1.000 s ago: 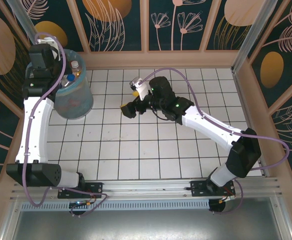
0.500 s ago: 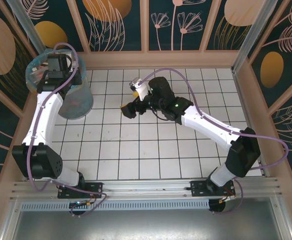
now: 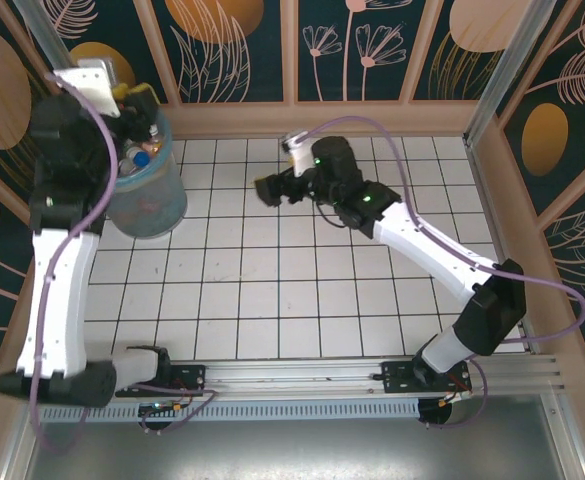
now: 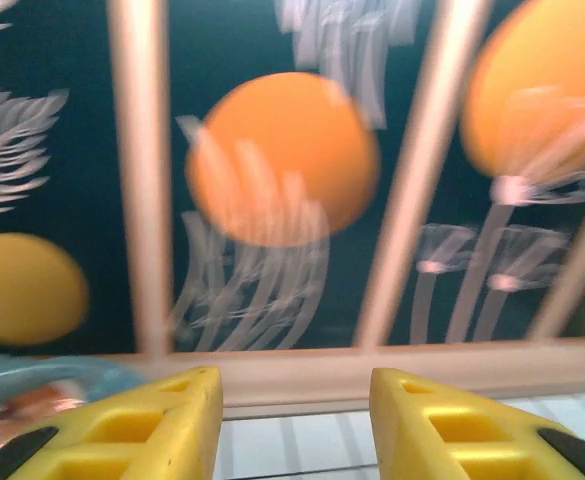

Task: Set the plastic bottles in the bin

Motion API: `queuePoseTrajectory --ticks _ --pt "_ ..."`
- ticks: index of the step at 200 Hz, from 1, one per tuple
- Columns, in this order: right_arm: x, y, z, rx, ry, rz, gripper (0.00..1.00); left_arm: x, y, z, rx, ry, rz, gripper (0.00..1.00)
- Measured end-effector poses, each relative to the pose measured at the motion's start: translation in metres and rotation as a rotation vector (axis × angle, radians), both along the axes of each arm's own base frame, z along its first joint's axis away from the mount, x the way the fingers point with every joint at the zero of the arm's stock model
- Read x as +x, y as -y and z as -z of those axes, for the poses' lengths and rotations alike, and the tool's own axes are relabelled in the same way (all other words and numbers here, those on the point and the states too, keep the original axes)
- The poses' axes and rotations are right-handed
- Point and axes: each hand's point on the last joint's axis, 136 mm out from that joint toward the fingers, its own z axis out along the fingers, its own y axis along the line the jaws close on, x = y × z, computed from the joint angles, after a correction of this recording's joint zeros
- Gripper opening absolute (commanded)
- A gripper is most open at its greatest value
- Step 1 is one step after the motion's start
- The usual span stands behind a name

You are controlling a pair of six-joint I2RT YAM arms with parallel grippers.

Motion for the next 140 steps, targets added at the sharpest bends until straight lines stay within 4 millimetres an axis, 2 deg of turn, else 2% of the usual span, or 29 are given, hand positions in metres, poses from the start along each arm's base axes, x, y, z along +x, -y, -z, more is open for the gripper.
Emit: queuePoseTrajectory --ticks 10,22,34,44,53,61,72,87,94,111,123,140 --pt "0.02 0.036 0.006 0.02 -0.019 0.111 0.98 -0.018 0.024 0.012 -0.014 0.036 0.085 0.43" --pt "0.044 0.1 0.019 0.046 -0.046 0.291 0.98 -0.033 0.042 0.05 -0.021 0.032 0.149 0.43" --pt "0.057 0.165 0.037 0.068 -0.062 0.47 0.98 -0.037 0.052 0.106 -0.006 -0.015 0.163 0.43" --pt "0.058 0.213 0.056 0.08 -0.075 0.595 0.98 -0.037 0.054 0.157 0.021 -0.07 0.148 0.44" --pt "0.052 0.247 0.072 0.08 -0.074 0.689 0.98 -0.037 0.051 0.21 0.058 -0.141 0.118 0.44" --pt "0.046 0.268 0.086 0.077 -0.073 0.745 0.98 -0.039 0.044 0.247 0.09 -0.183 0.084 0.44" --pt "0.037 0.287 0.103 0.061 -0.056 0.793 0.98 -0.046 0.032 0.289 0.132 -0.216 0.037 0.44" --pt "0.028 0.3 0.125 0.023 -0.037 0.826 0.99 -0.053 0.017 0.318 0.172 -0.207 -0.026 0.45" --pt "0.025 0.303 0.134 0.004 -0.029 0.836 0.99 -0.054 0.011 0.324 0.182 -0.197 -0.056 0.46" --pt "0.017 0.31 0.154 -0.034 -0.006 0.855 0.99 -0.05 -0.001 0.322 0.186 -0.146 -0.133 0.47" --pt "0.014 0.315 0.162 -0.048 0.015 0.871 0.99 -0.045 -0.007 0.32 0.19 -0.119 -0.178 0.48" --pt "0.01 0.32 0.173 -0.062 0.048 0.884 0.99 -0.04 -0.015 0.328 0.204 -0.11 -0.236 0.51"
